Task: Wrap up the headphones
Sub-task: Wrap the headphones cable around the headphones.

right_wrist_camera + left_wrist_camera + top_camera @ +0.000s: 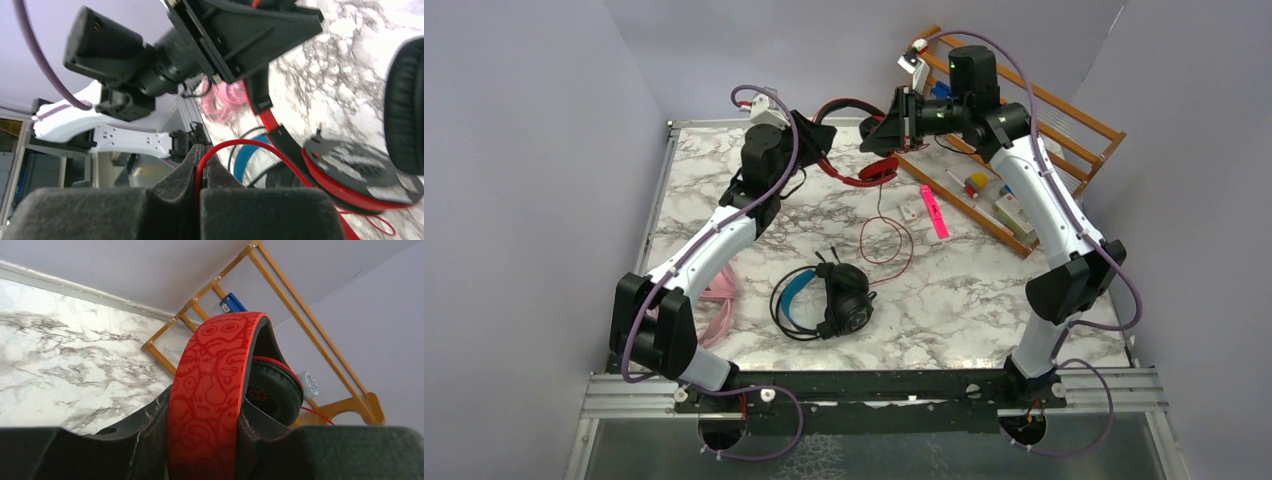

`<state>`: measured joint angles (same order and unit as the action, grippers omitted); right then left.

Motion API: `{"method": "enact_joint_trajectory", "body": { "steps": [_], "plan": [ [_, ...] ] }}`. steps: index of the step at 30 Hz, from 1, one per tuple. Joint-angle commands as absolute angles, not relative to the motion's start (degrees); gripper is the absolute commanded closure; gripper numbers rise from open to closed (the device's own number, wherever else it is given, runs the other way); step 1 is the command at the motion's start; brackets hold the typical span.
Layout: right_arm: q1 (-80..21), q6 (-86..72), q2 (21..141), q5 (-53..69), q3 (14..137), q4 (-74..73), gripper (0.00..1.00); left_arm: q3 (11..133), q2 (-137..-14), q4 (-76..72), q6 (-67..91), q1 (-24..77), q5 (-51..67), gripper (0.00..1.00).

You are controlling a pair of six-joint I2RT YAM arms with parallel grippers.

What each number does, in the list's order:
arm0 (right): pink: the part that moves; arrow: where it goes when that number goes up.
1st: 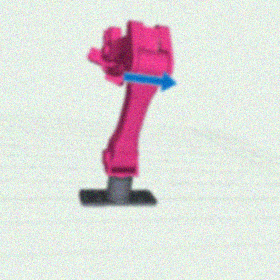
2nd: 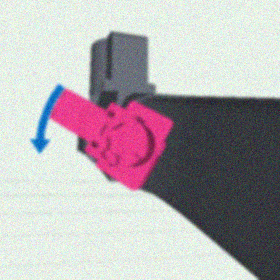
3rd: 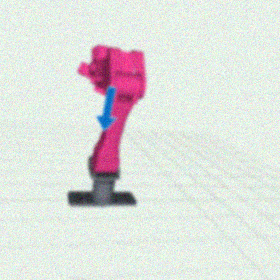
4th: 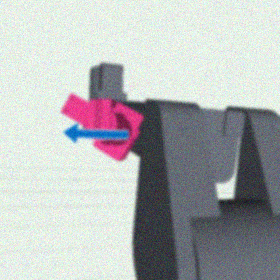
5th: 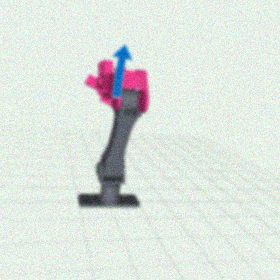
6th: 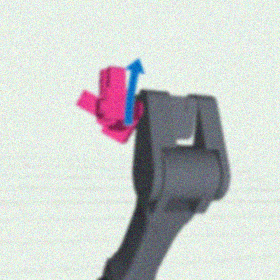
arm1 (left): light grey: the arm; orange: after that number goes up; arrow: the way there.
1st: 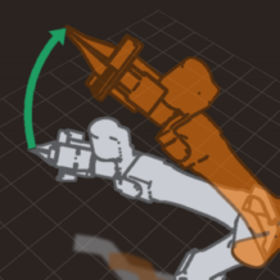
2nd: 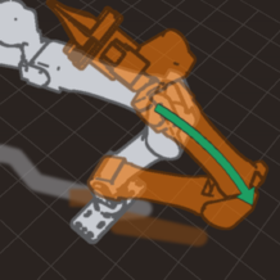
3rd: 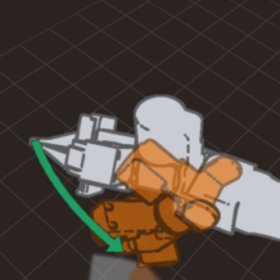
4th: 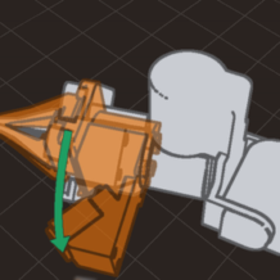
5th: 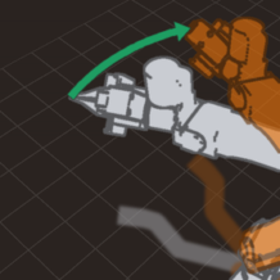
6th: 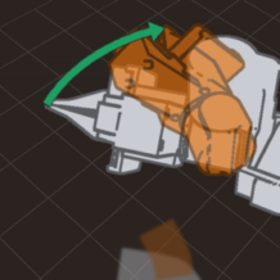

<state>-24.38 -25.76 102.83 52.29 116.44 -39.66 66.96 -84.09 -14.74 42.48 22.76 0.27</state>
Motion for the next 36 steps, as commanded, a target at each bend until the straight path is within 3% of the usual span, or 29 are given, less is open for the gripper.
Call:
{"method": "enact_joint_trajectory", "body": {
  "steps": [1,16,27,31,36],
  "plan": [
    [-25.89,-31.21,105.23,49.66,121.4,-32.67,0.98,68.21,-85.07,-22.21,48.89,23.64,-1.19,1.0],
    [-38.43,-41.13,109.62,52.09,126.2,-21.28,0.97,70.34,-91.44,-29.34,60.3,27.04,-14.66,1.0],
    [-39.46,-38.7,106.35,52.31,111.81,-16.15,0.96,70.3,-92.89,-36.32,74.09,26.39,-13.06,1.0],
    [-39.39,-33.49,109.4,48.85,121.17,-26.17,0.96,70.92,-93.19,-37.85,75.13,26.57,-11.25,1.0],
    [-39.44,-38.16,109.11,54.21,117.22,-19.31,0.96,69.92,-93.84,-41.06,78.05,25.93,-10.29,1.0]
  ]
}}
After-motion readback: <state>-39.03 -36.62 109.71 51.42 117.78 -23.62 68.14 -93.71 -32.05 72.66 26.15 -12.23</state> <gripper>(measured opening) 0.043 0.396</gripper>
